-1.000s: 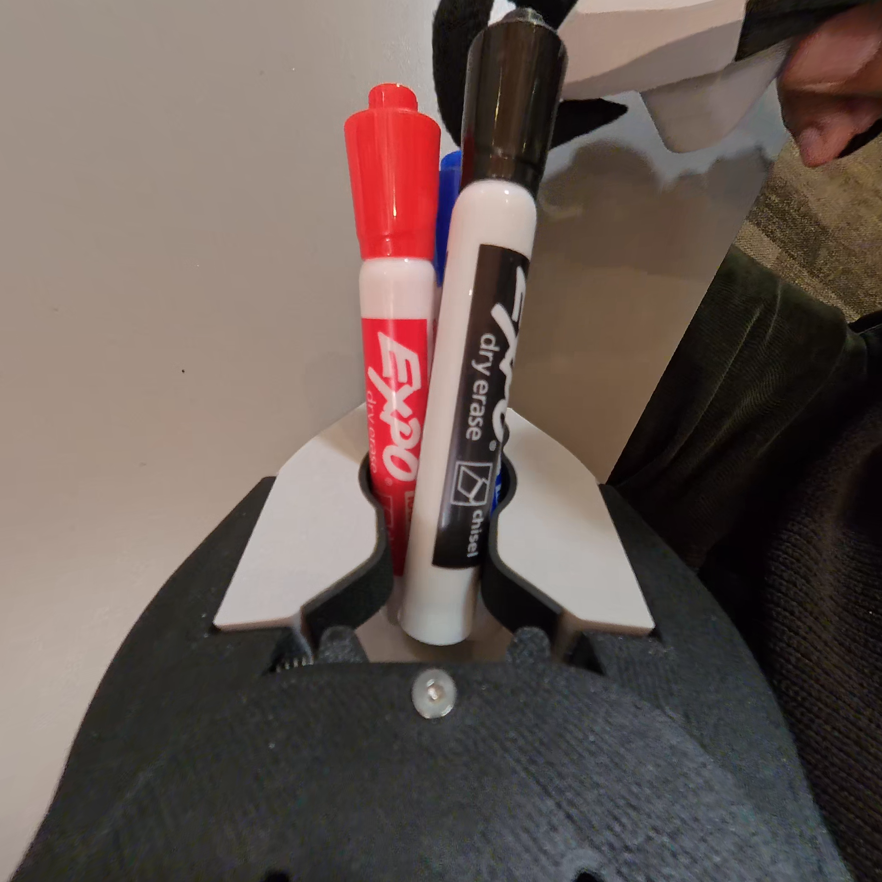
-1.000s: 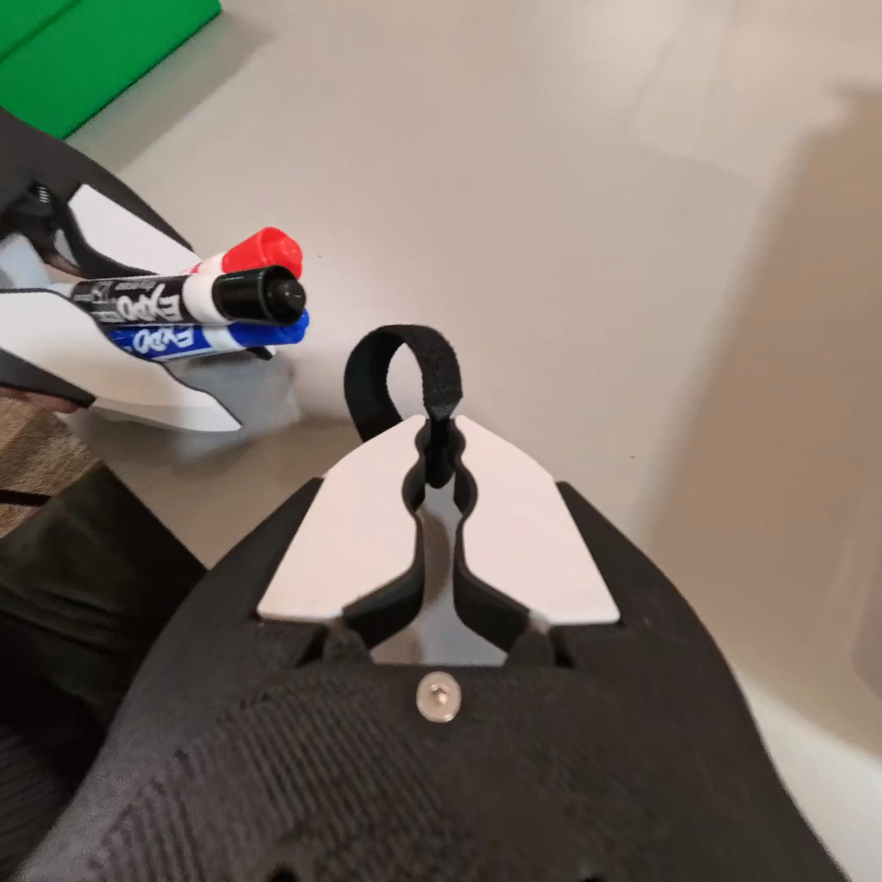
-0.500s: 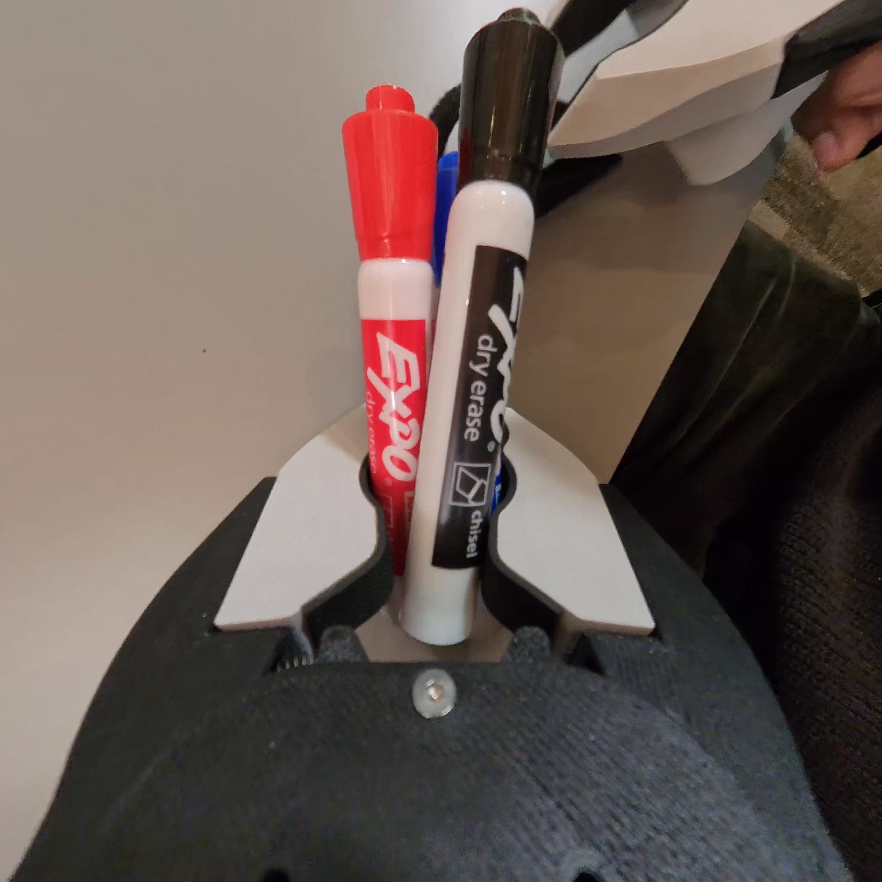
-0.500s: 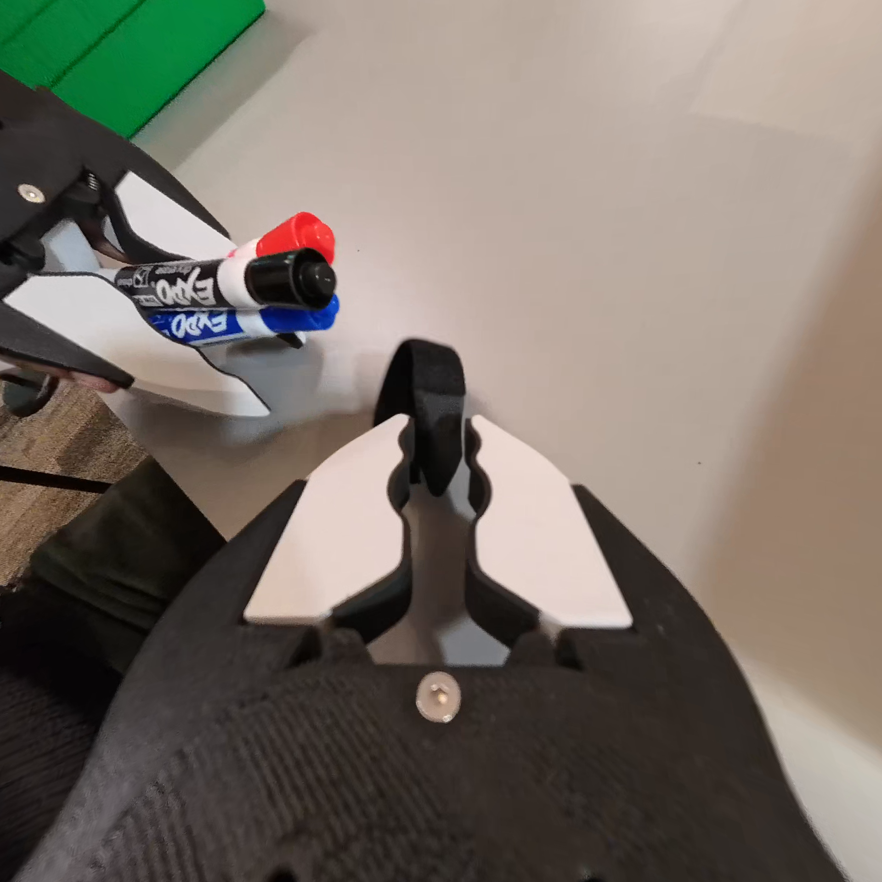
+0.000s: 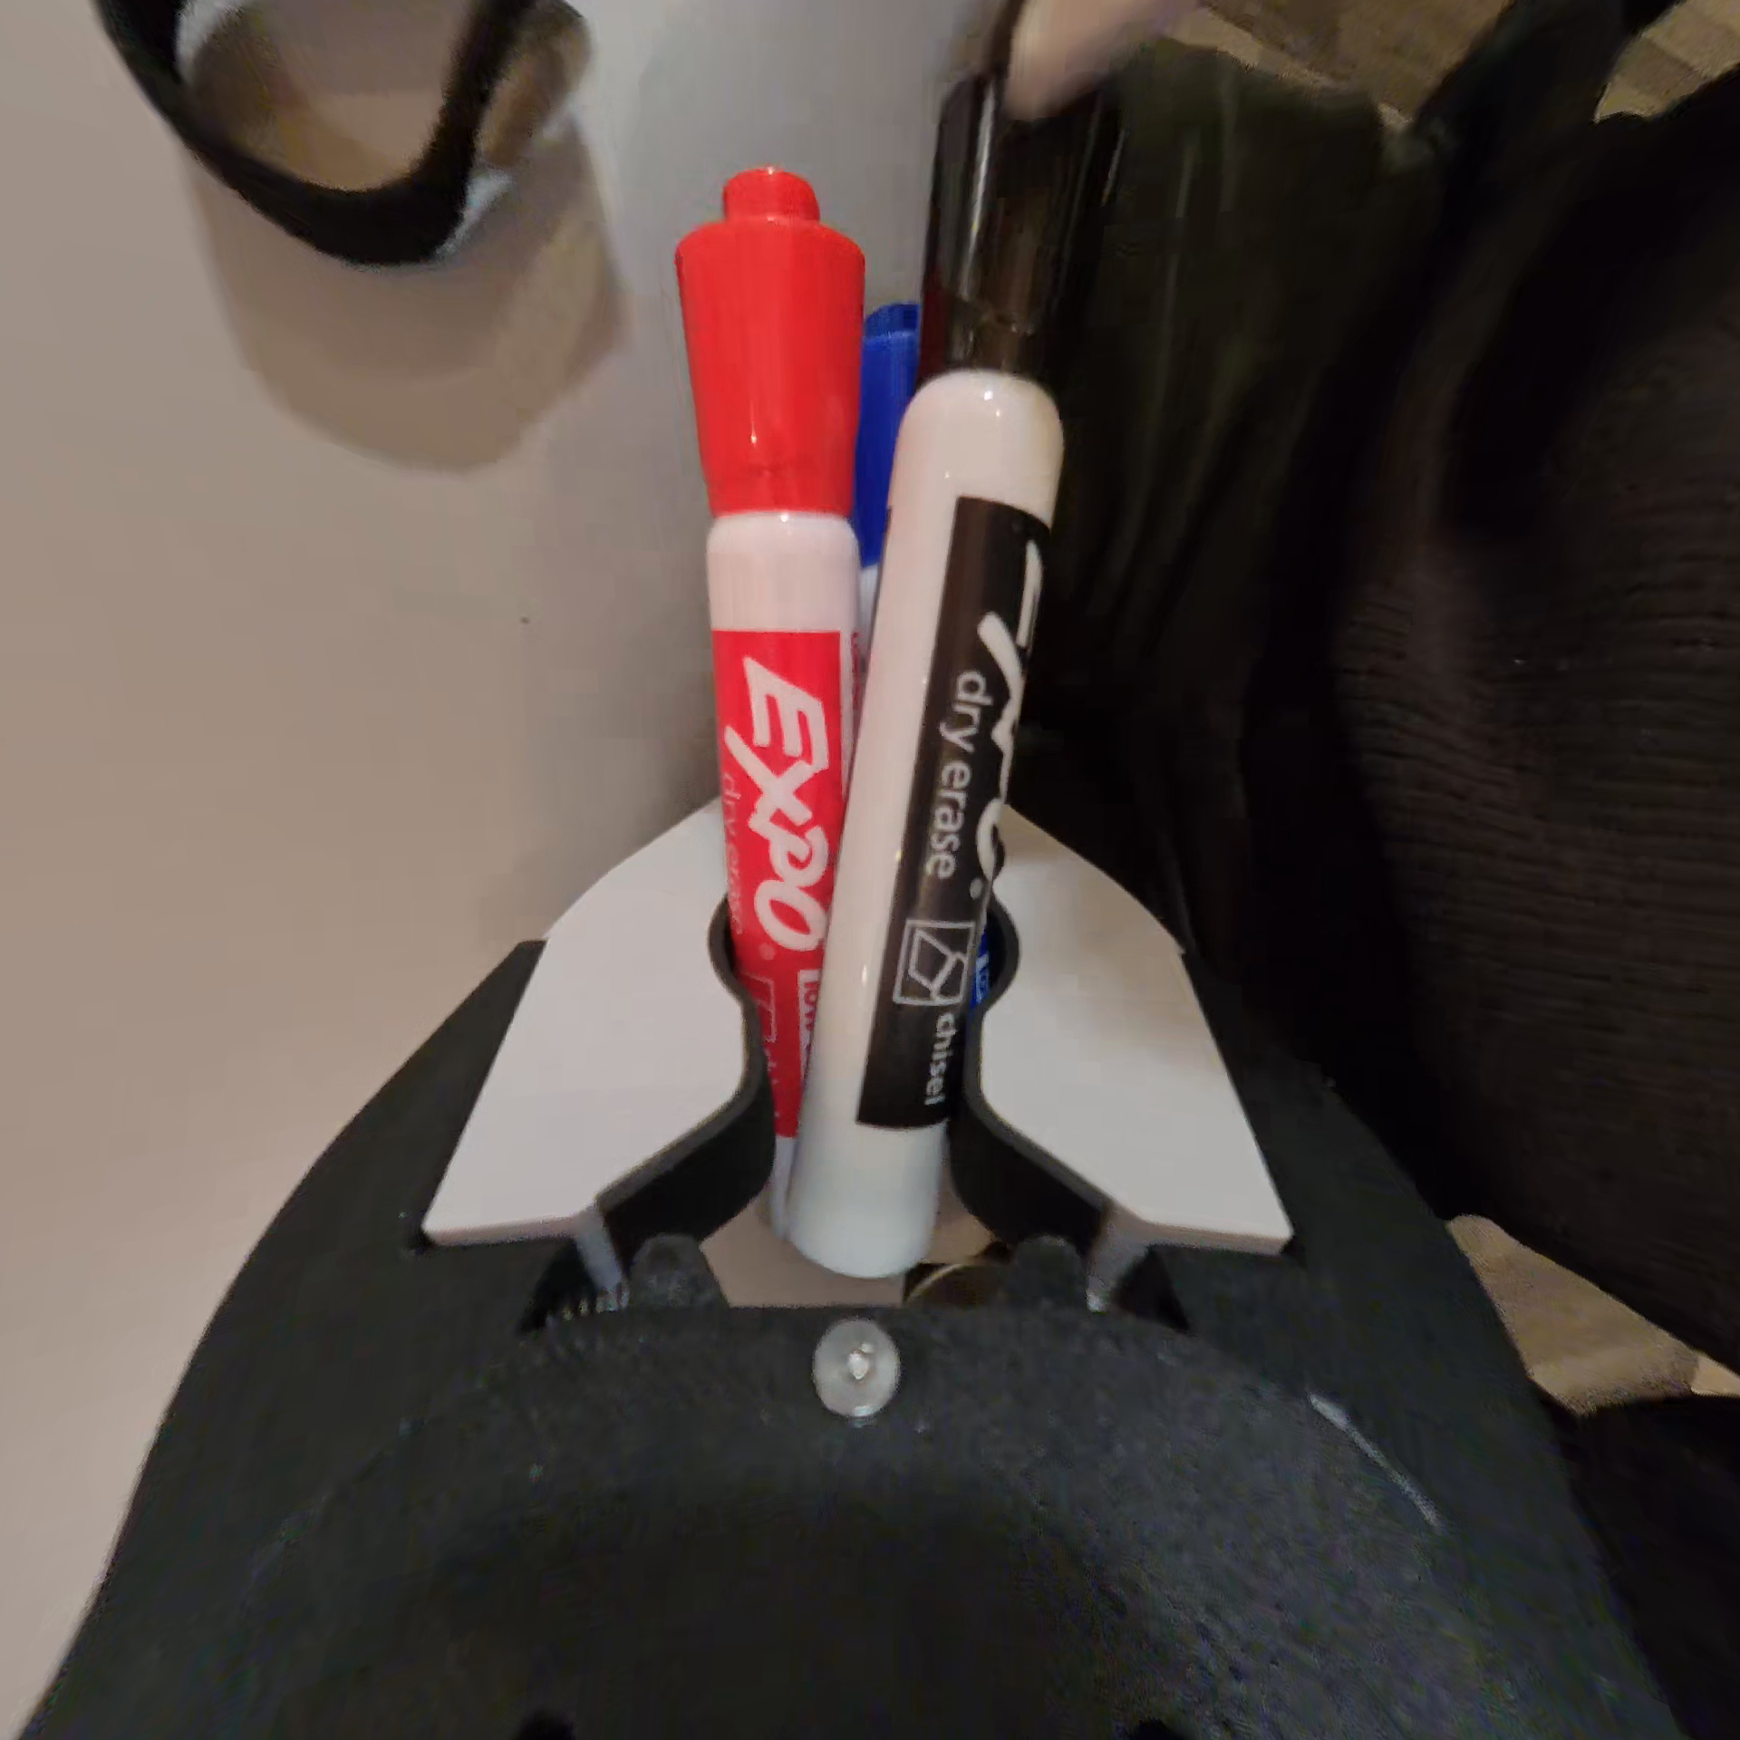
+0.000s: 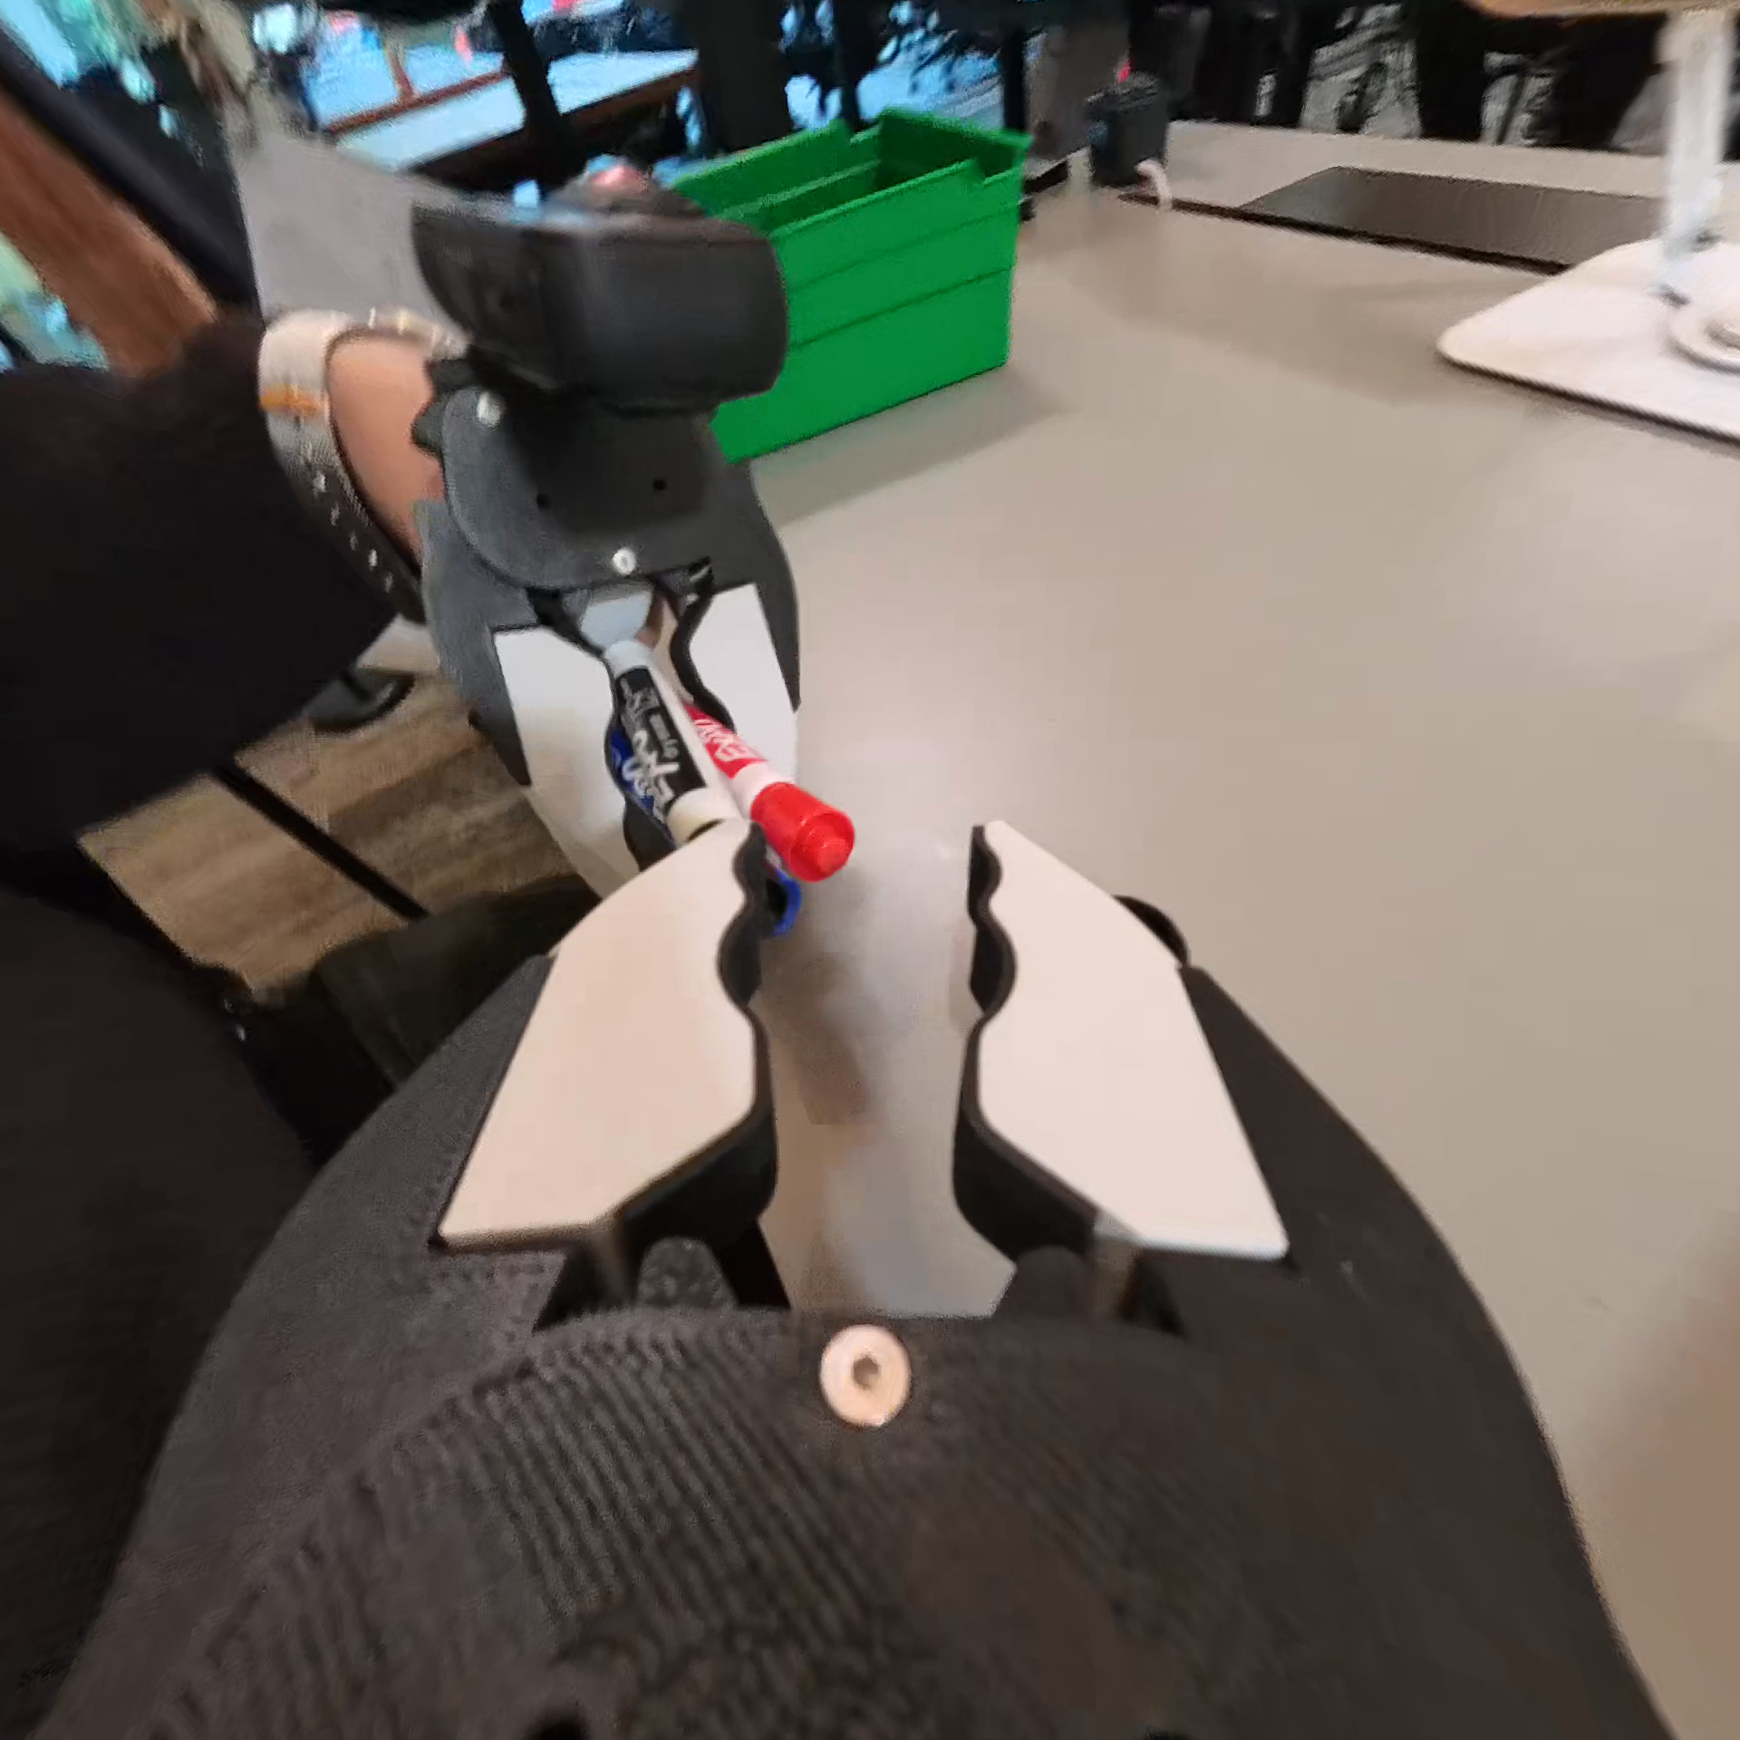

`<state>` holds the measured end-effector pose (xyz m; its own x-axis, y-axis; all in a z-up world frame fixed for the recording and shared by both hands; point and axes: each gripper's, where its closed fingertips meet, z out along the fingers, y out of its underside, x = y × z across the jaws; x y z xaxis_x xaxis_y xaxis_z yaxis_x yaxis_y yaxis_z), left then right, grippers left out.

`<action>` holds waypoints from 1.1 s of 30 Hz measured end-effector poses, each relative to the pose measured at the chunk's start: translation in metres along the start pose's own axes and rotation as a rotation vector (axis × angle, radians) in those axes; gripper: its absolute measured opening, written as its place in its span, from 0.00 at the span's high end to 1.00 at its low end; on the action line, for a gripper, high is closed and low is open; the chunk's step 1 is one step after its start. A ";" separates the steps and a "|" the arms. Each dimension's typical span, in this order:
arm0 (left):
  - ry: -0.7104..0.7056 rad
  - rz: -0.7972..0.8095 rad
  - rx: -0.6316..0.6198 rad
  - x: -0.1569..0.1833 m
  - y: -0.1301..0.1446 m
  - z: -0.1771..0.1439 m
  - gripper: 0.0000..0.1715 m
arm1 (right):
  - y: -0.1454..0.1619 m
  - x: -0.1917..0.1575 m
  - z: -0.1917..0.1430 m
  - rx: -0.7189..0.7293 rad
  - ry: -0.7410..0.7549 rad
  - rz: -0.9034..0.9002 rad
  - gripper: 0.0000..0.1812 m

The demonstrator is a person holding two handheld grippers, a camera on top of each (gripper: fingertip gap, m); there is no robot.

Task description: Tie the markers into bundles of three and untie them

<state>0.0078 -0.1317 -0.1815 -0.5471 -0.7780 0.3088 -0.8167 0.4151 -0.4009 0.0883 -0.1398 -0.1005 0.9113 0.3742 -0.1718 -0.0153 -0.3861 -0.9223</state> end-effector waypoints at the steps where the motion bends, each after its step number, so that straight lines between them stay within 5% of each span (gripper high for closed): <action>1: 0.007 -0.003 -0.003 0.001 0.000 0.000 0.73 | 0.004 -0.005 0.003 -0.026 -0.006 -0.037 0.77; 14: 0.056 -0.055 0.046 0.002 -0.002 -0.001 0.73 | 0.001 0.000 -0.003 0.014 -0.069 0.162 0.75; 21: 0.082 -0.076 0.070 0.002 -0.002 -0.002 0.73 | 0.019 -0.022 0.004 -0.078 -0.345 0.531 0.76; 33: 0.074 -0.084 0.058 0.001 -0.003 -0.002 0.73 | 0.018 -0.040 0.016 -0.072 -0.469 0.729 0.63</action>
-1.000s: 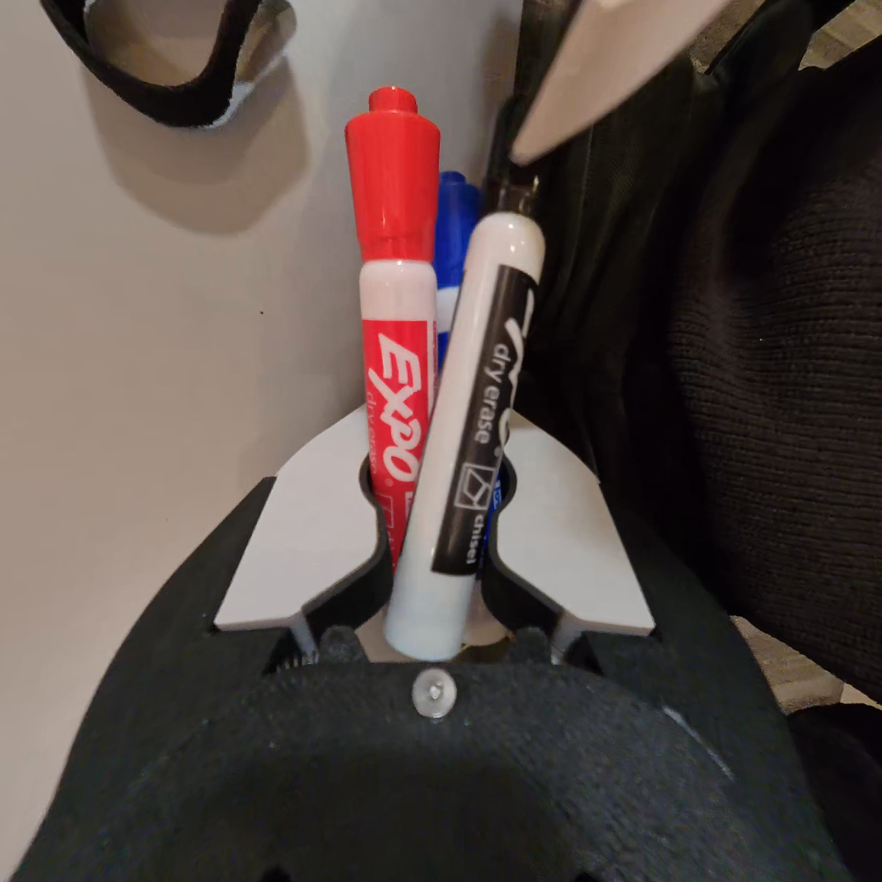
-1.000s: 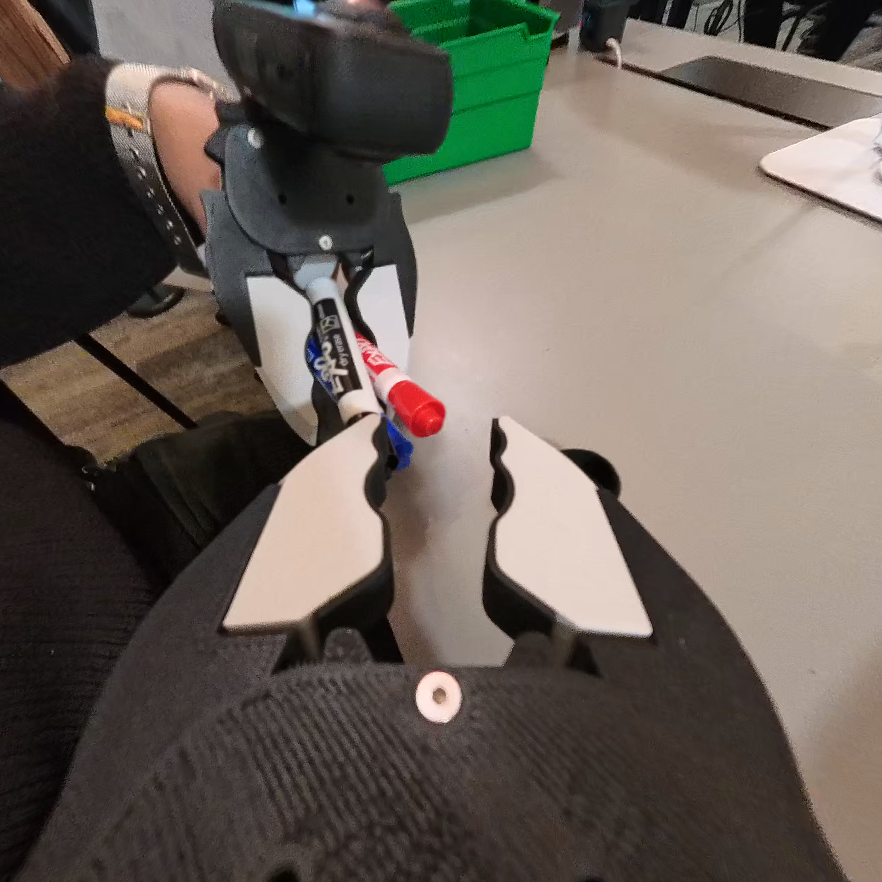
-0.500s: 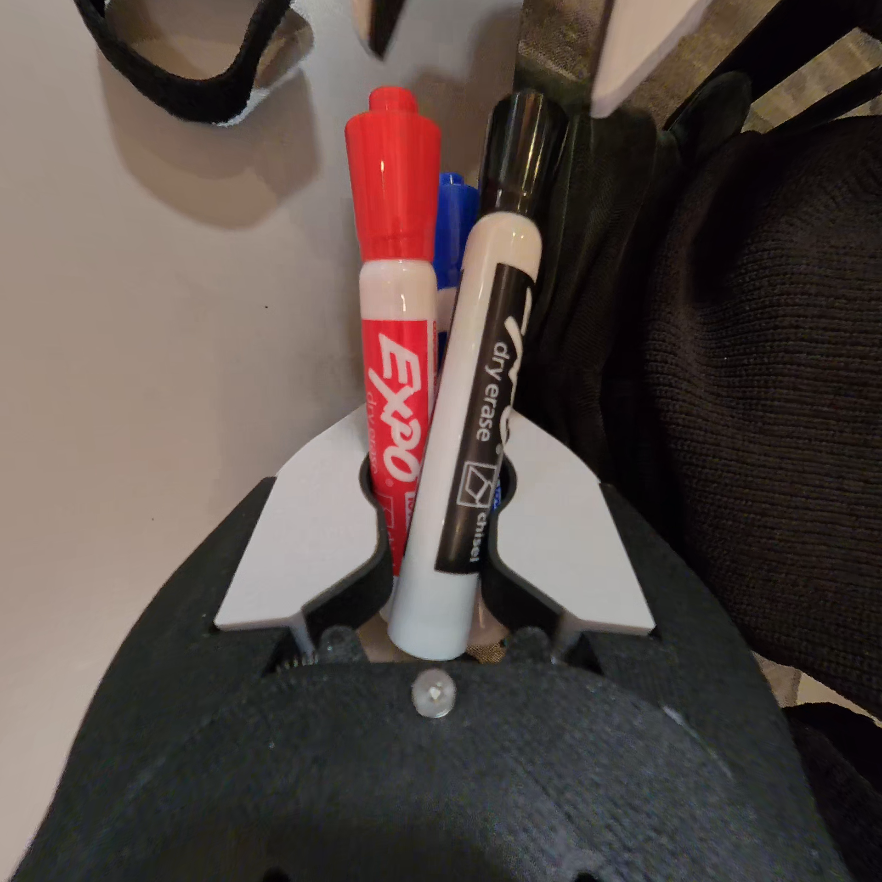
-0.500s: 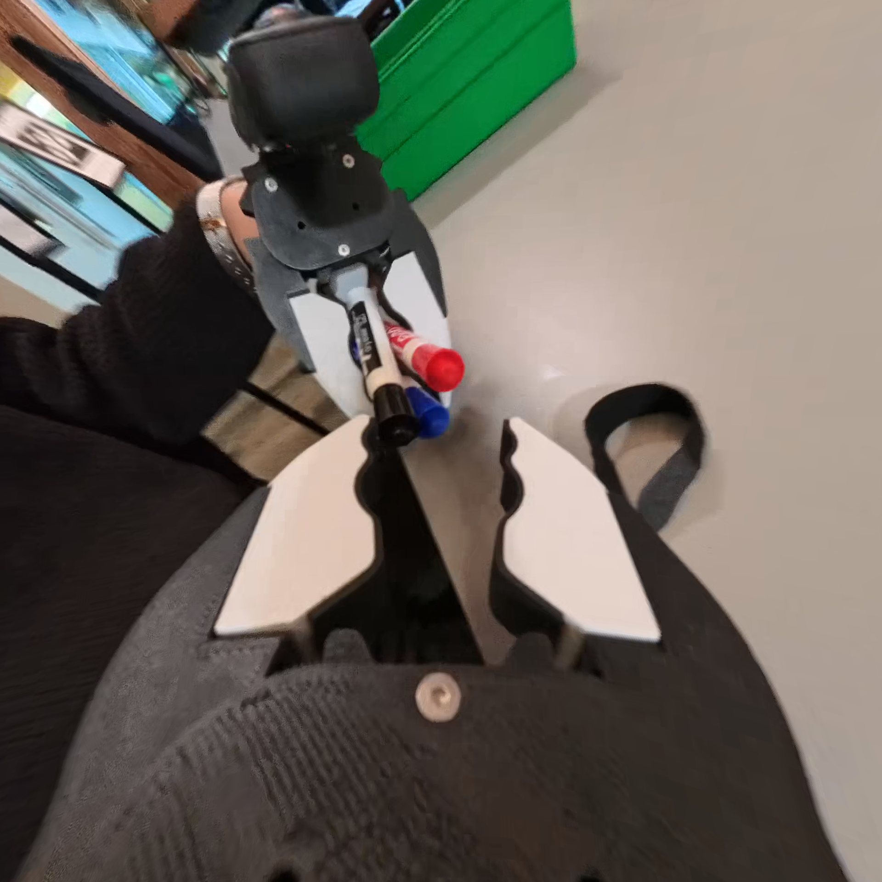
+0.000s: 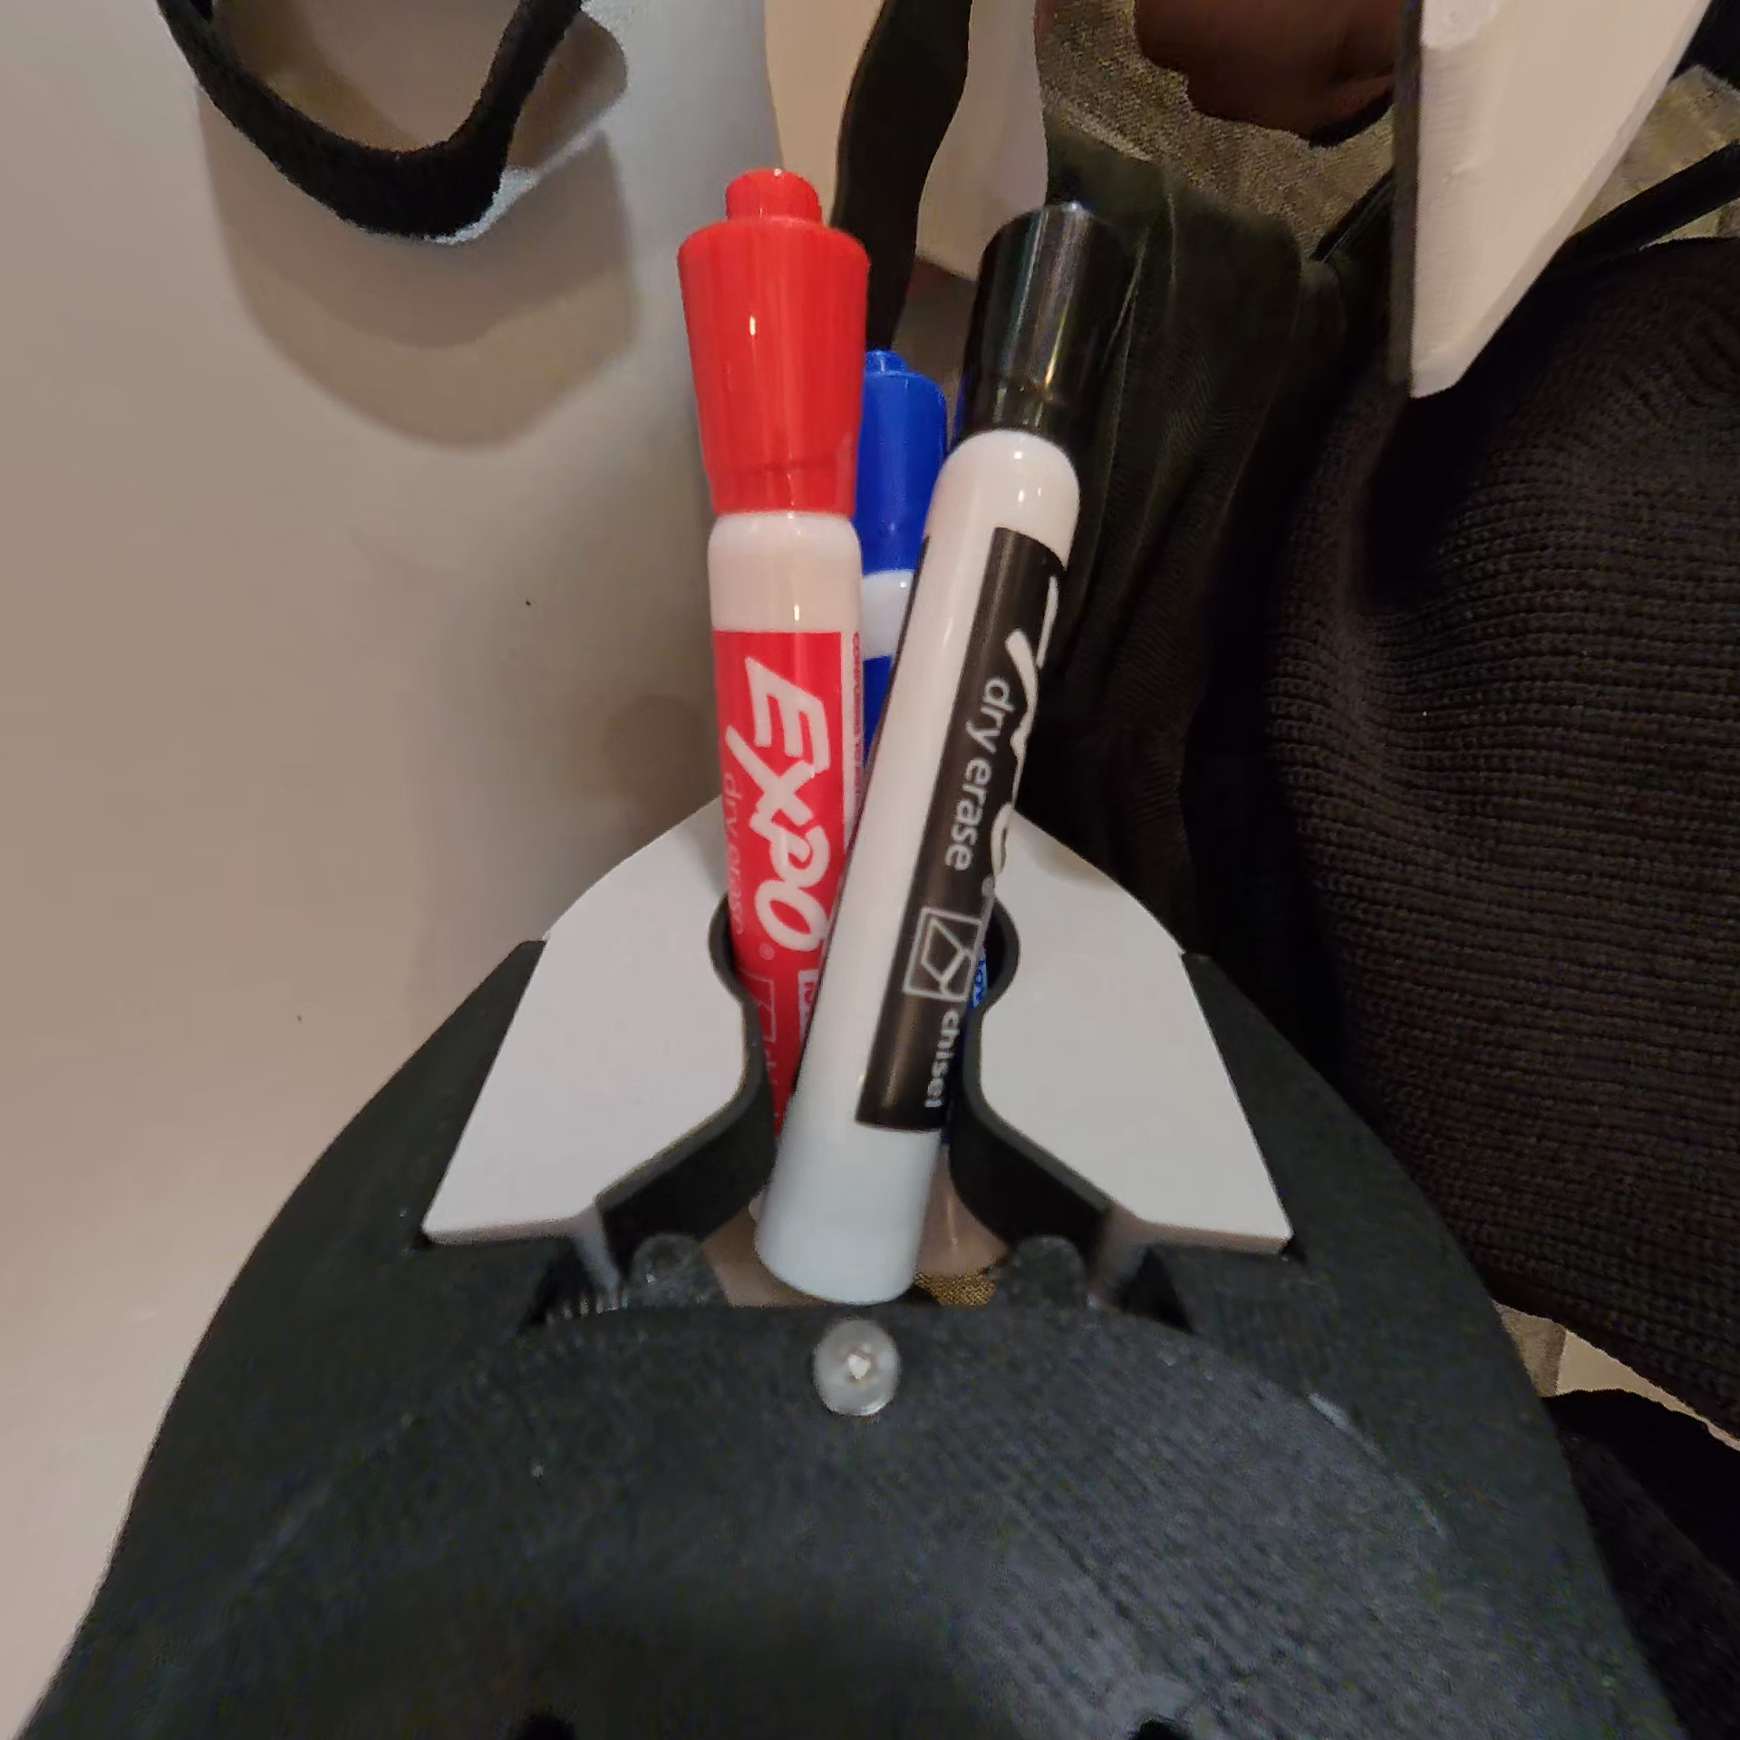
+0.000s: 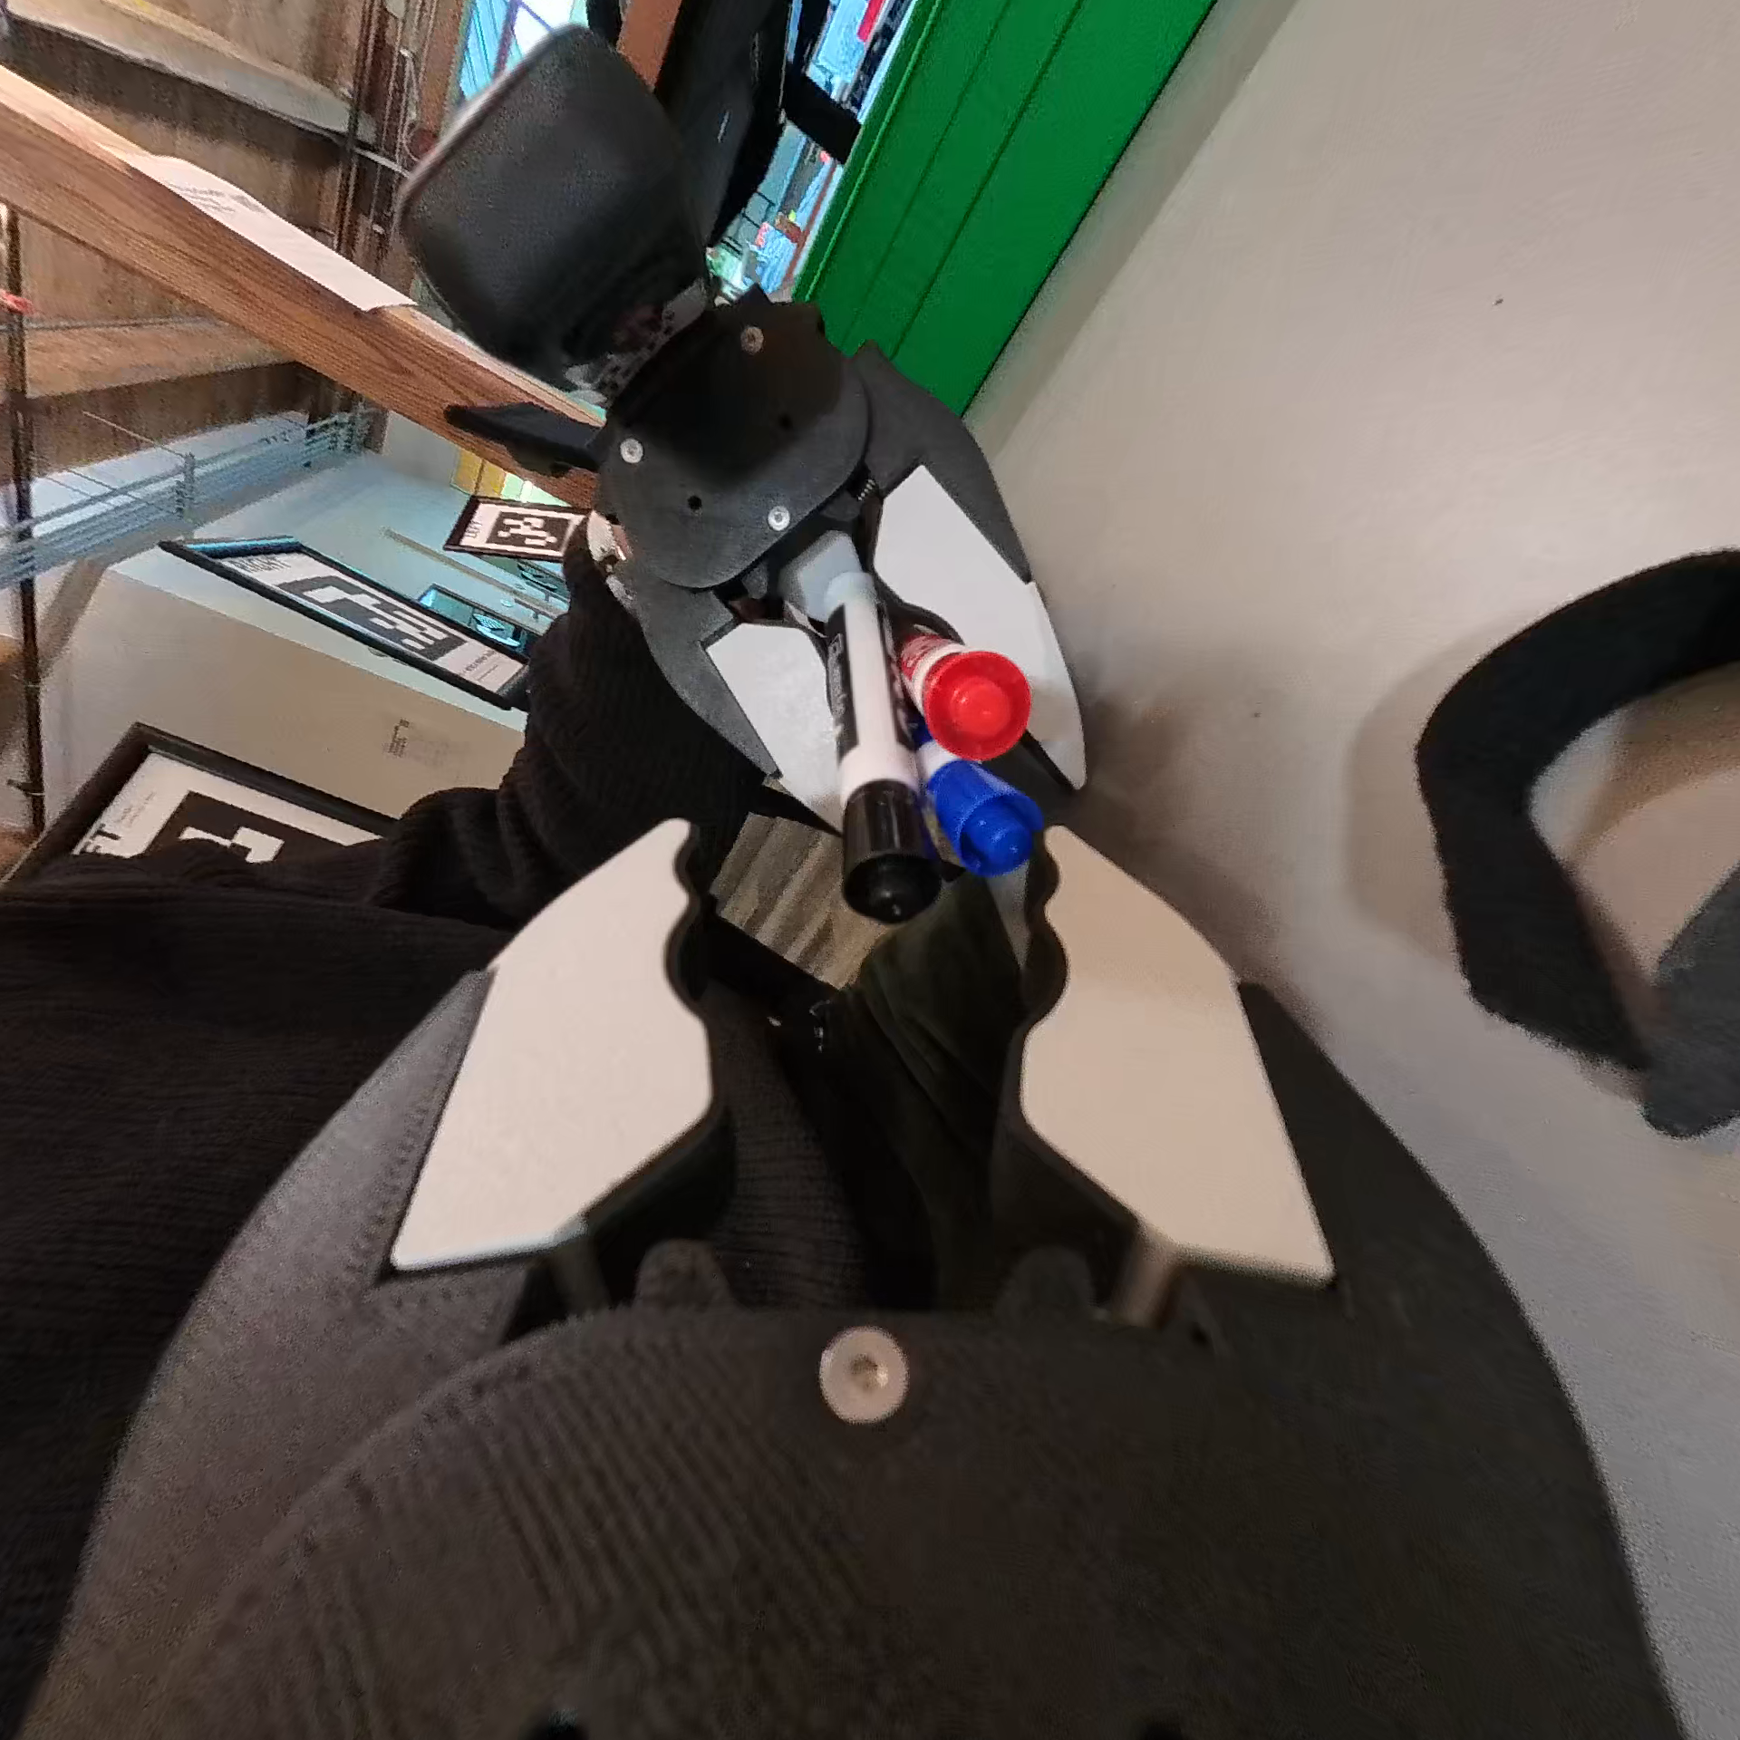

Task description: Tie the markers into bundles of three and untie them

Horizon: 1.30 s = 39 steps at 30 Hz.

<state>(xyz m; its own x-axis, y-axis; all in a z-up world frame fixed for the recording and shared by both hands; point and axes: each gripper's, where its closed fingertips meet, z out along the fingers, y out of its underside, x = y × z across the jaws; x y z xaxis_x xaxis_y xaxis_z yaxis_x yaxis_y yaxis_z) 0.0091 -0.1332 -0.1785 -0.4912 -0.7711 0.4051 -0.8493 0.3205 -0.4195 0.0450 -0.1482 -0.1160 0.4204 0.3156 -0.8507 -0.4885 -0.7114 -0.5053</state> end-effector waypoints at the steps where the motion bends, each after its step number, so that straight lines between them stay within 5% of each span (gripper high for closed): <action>1: -0.001 -0.001 -0.001 0.000 0.000 0.000 0.73 | 0.000 0.000 0.000 0.001 0.004 -0.005 0.64; 17: -0.052 0.029 -0.048 -0.001 0.001 0.001 0.74 | -0.021 -0.018 -0.009 0.131 -0.109 0.020 0.69; 31: -0.002 0.063 -0.046 0.004 0.007 -0.001 0.73 | -0.021 -0.005 -0.017 0.112 0.052 -0.141 0.72; 35: 0.004 0.042 -0.030 0.000 0.008 -0.004 0.74 | -0.036 -0.012 -0.031 0.164 0.172 -0.416 0.72; 39: 0.026 0.025 -0.007 -0.001 0.009 -0.005 0.74 | -0.022 -0.017 -0.022 0.025 0.385 -0.876 0.76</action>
<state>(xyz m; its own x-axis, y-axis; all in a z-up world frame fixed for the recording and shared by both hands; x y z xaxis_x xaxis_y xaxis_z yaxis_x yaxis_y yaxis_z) 0.0013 -0.1269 -0.1782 -0.5167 -0.7485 0.4156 -0.8381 0.3430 -0.4242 0.0655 -0.1522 -0.0871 0.8649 0.4977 -0.0649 0.1049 -0.3057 -0.9463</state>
